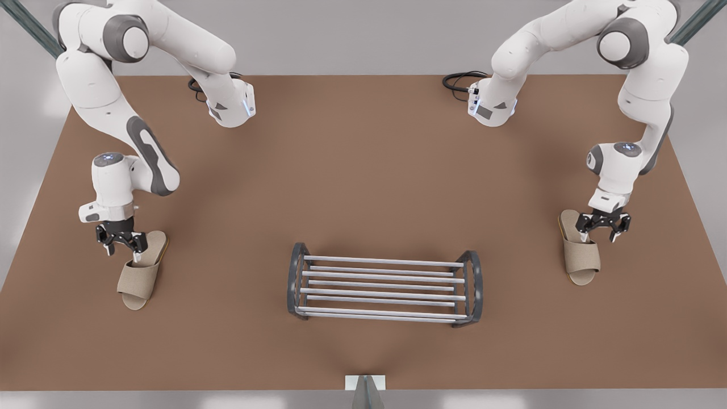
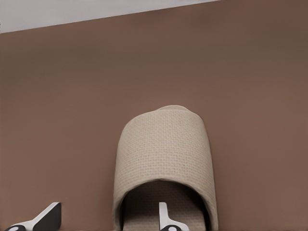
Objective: Place the right shoe on the shoe rack with the right arm, and place the left shoe on the shoe rack with the left arm
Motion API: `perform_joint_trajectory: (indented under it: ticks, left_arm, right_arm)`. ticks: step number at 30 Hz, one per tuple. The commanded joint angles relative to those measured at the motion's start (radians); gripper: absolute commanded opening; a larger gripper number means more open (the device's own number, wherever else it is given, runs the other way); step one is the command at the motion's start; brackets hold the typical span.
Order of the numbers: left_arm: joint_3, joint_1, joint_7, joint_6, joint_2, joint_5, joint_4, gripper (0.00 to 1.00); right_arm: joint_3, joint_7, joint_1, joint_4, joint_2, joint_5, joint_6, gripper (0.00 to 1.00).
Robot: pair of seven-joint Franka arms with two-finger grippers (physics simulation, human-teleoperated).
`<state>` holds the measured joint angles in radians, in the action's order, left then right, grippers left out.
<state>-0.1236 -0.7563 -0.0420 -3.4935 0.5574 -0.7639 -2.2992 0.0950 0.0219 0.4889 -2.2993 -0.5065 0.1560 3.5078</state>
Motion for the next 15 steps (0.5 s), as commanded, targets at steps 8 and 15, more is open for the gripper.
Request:
perform_joint_trajectory:
  ticks: [8, 15]
  left_arm:
    - [-0.01, -0.001, 0.011, -0.002, 0.061, -0.009, 0.063, 0.99]
    - [-0.01, -0.005, 0.011, -0.002, 0.058, -0.011, 0.064, 0.59]
  right_arm:
    - [0.0, 0.006, 0.031, 0.07, -0.095, 0.065, 0.002, 1.0]
    - [0.0, 0.006, 0.048, 0.103, -0.129, 0.093, 0.002, 1.0]
